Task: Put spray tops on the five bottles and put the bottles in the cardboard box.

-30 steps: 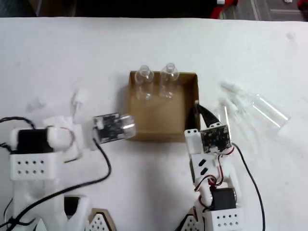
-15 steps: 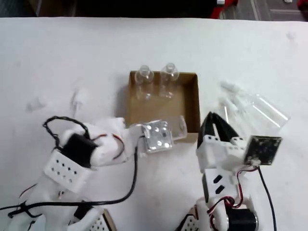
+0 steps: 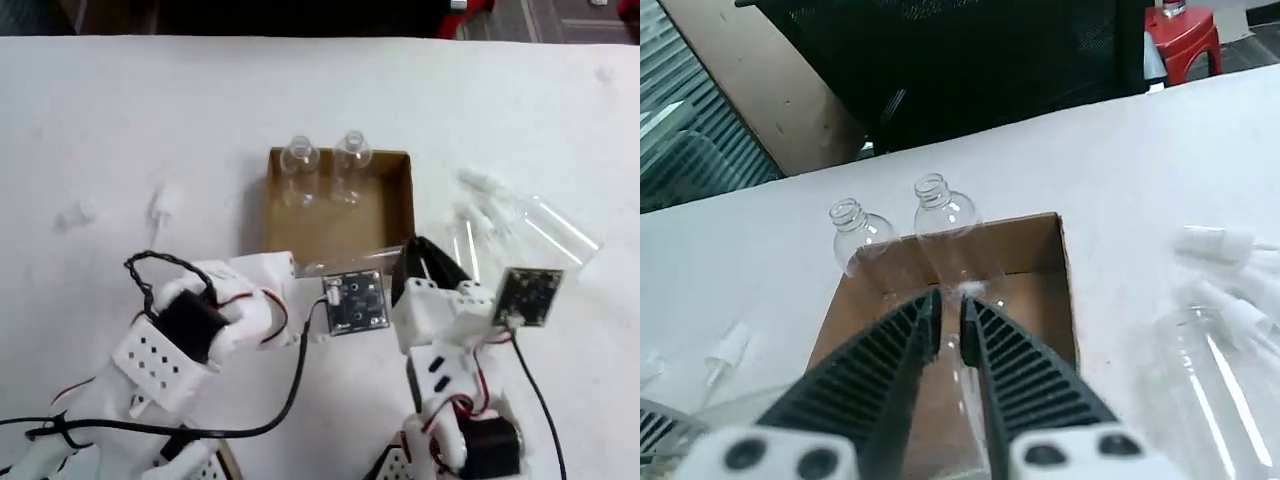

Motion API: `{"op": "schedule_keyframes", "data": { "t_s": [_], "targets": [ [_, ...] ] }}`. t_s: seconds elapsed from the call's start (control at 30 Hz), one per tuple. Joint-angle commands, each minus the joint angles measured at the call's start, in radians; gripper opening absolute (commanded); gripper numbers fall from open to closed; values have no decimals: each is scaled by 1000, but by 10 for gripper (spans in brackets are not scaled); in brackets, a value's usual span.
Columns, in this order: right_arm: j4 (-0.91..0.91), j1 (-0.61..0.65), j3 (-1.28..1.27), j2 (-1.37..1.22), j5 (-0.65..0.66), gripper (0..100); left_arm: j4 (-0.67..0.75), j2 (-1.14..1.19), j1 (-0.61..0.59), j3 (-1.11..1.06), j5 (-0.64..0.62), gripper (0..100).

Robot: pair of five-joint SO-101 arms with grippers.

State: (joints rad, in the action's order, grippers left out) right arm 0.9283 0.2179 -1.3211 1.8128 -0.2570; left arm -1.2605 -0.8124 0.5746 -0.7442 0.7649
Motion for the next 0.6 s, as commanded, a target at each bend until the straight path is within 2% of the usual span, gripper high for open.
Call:
{"op": "schedule_keyframes", "data": {
  "t_s": [0.0,0.1,0.37,0.57],
  "targets": [
    [-200,24,-138,-8,133,16,21,-33,19,28,-61,21],
    [-283,27,-193,-8,167,16,6,-33,19,60,-72,21],
    [-282,31,-201,-10,169,16,-74,-33,22,227,-164,21],
    [-288,31,-213,-10,170,16,-101,-33,88,299,-230,21]
  ]
}}
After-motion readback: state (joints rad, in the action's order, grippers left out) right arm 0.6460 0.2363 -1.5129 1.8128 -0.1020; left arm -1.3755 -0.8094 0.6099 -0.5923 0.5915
